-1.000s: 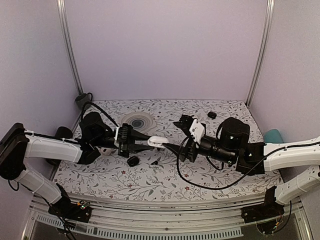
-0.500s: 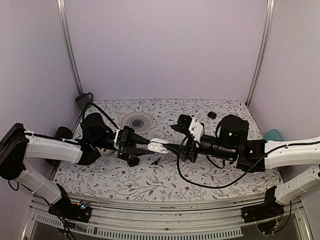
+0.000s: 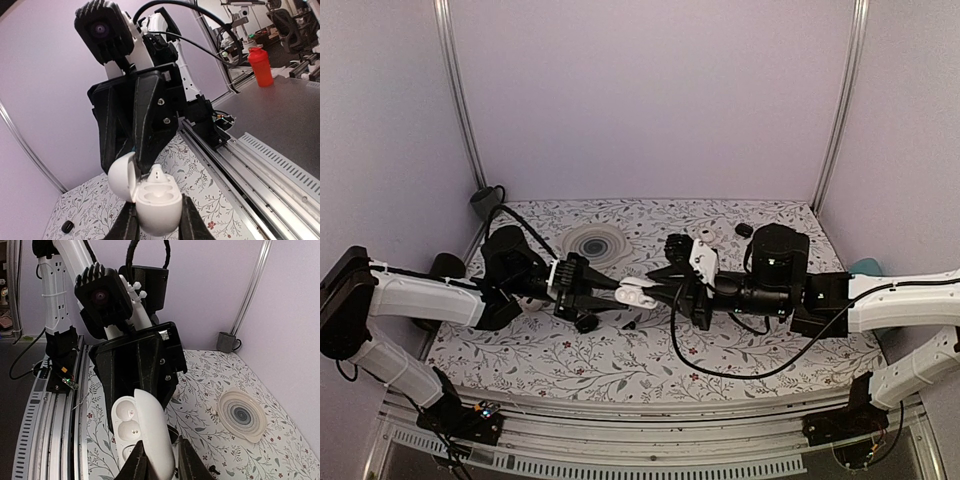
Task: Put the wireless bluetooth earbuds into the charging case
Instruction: Open the charging case, then pass from the left arm to the right, then pass from the right arm to the left
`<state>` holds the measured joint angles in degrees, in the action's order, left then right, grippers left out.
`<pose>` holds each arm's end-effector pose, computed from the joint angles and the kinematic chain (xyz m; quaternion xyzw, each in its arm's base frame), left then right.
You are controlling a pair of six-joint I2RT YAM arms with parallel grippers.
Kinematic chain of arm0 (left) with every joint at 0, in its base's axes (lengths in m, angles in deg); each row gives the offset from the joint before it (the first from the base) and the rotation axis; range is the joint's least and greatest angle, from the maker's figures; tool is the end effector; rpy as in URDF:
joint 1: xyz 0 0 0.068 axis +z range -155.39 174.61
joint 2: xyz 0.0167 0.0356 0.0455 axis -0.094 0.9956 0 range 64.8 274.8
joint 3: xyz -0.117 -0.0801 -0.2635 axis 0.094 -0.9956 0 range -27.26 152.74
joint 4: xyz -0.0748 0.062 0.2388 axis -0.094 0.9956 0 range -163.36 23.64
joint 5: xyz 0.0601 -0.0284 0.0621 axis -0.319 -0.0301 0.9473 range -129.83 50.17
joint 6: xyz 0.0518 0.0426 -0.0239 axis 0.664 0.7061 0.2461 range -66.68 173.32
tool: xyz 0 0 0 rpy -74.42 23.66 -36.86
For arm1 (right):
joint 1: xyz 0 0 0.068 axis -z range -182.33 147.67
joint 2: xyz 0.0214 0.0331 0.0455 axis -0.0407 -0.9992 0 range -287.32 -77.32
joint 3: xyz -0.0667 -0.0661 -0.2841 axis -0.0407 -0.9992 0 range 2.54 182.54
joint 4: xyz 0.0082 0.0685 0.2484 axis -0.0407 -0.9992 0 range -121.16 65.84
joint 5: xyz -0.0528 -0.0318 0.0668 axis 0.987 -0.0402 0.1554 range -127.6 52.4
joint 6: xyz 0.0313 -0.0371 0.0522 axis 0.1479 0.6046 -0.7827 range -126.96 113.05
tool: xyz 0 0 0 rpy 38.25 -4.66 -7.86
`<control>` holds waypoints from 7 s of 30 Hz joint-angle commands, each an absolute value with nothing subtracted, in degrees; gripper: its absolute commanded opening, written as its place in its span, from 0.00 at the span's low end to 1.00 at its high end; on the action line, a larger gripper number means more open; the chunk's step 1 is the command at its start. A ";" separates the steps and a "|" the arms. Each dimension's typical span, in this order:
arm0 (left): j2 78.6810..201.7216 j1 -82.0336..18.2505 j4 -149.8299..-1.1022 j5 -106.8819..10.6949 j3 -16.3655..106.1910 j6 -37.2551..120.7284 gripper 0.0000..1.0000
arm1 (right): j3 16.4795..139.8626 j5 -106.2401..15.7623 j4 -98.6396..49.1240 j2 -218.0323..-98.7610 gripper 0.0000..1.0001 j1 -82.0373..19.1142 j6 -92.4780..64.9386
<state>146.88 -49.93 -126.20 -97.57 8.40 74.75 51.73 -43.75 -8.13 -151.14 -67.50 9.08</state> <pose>0.1749 -0.2417 0.2805 0.6197 0.2937 -0.4460 0.5752 0.1261 0.2875 0.3274 -0.5193 0.5520 0.3077 0.5753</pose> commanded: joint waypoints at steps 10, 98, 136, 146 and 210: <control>145.73 -50.97 -127.93 -99.62 9.26 74.97 0.00 | 57.67 -50.11 -15.18 -154.20 0.09 -67.02 6.85; 145.19 -50.33 -129.27 -72.43 8.09 26.87 0.44 | 40.88 -4.66 41.91 -158.65 0.02 -74.11 45.90; 142.40 -51.42 -113.04 -81.38 18.77 64.28 0.48 | 41.26 -11.82 34.44 -152.28 0.02 -77.30 50.60; 143.14 -50.68 -110.81 -85.18 20.74 68.21 0.46 | 41.45 -12.37 32.09 -151.66 0.02 -77.81 50.98; 142.91 -52.35 -94.16 -97.31 25.07 83.26 0.28 | 52.09 -32.07 0.98 -148.49 0.02 -72.90 30.75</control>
